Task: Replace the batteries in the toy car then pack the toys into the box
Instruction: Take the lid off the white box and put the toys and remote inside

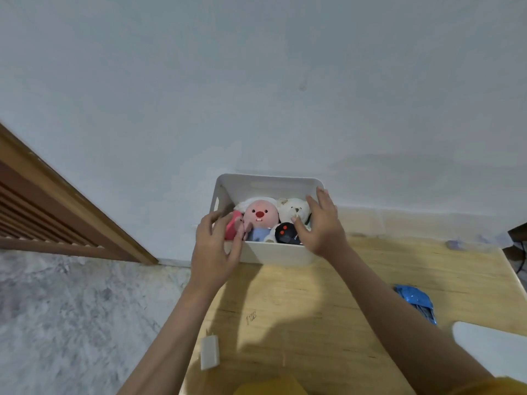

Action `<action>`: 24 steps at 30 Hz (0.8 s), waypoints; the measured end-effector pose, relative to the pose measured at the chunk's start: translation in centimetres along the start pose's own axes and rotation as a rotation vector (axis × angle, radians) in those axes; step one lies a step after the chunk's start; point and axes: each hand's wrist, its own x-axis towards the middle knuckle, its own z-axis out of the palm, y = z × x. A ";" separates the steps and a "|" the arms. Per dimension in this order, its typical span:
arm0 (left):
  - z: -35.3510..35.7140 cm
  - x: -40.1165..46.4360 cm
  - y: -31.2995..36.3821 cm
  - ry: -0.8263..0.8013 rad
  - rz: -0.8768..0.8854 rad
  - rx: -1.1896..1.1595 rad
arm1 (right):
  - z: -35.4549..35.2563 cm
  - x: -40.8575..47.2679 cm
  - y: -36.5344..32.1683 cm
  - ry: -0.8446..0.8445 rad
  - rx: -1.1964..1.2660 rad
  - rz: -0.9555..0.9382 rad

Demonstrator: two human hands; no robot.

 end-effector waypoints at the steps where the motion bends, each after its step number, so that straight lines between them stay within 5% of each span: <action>1: -0.6 -1.5 -0.2 0.018 0.001 -0.009 | -0.1 0.1 -0.1 -0.015 0.012 0.017; 5: -2.4 -7.2 -1.1 -0.161 -0.304 0.076 | -0.3 0.5 -0.3 -0.016 0.011 0.051; 9: -3.1 -11.3 -1.6 -0.794 -0.741 0.381 | -0.2 0.4 -0.4 -0.020 -0.024 0.059; 11: -2.9 -12.9 -1.7 -0.899 -0.781 0.418 | -0.2 0.4 -0.5 -0.018 -0.031 0.057; 18: -3.4 -12.6 -0.8 -0.753 -0.626 0.194 | -0.1 0.2 -0.6 -0.049 -0.031 0.069; 24: -4.5 -4.4 5.4 -0.306 -0.401 -0.123 | -0.2 -0.1 -0.6 -0.059 -0.002 0.070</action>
